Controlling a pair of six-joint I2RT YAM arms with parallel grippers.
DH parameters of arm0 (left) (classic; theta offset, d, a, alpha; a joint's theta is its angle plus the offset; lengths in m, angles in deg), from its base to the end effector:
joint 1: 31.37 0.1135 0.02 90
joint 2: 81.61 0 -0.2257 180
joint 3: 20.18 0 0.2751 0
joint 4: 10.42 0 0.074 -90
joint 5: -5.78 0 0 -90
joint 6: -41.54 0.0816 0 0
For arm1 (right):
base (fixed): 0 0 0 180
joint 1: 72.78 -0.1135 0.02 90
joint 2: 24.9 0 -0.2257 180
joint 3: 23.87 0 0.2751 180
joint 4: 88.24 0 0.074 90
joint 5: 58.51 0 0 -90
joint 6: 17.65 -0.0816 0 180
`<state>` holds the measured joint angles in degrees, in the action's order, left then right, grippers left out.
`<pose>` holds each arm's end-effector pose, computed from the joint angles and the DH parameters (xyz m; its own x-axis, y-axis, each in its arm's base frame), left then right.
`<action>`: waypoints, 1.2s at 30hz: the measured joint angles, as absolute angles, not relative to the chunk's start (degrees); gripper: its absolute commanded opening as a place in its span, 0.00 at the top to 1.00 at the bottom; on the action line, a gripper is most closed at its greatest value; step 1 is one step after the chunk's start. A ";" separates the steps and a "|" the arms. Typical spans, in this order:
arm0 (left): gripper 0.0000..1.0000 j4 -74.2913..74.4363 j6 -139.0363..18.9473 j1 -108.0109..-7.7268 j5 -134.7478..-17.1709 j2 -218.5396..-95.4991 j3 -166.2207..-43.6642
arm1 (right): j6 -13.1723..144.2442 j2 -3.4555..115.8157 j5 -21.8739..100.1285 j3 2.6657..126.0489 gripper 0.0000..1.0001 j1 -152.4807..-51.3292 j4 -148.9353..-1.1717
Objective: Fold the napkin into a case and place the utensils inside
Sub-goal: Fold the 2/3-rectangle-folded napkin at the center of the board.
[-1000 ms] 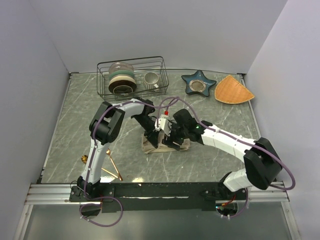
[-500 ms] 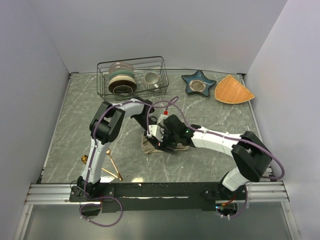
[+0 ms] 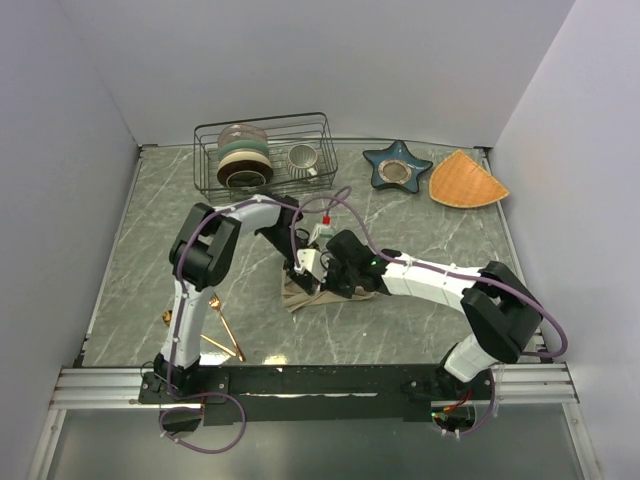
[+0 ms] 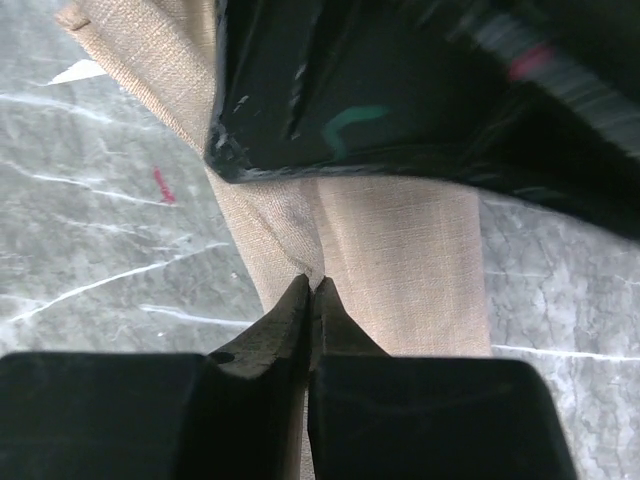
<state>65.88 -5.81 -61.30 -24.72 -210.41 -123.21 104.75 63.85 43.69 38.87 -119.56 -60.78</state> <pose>0.2986 -0.2530 0.0569 -0.5575 0.7178 -0.4171 0.6456 0.0591 -0.7614 0.2297 0.2697 0.0950 -0.0368 -0.8039 -0.5936 -0.9690 0.1740 -0.1756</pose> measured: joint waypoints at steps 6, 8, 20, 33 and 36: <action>0.46 65.16 -5.81 -57.48 -23.29 -203.13 -122.97 | 104.51 63.74 46.23 38.87 1.00 -118.47 -60.01; 0.45 65.31 -5.77 -55.93 -22.49 -200.79 -122.75 | 104.29 63.74 47.06 38.87 1.00 -117.70 -59.94; 0.37 43.58 -16.83 -42.09 -24.34 -181.36 -97.66 | 101.52 68.42 56.63 45.23 1.00 -110.08 -53.21; 0.27 18.49 -23.14 -49.46 -34.77 -164.72 -81.96 | 98.90 82.10 69.46 58.39 1.00 -100.18 -43.27; 0.26 15.91 -23.71 -52.82 -38.48 -165.18 -81.39 | 98.74 82.86 70.84 59.57 1.00 -99.87 -41.80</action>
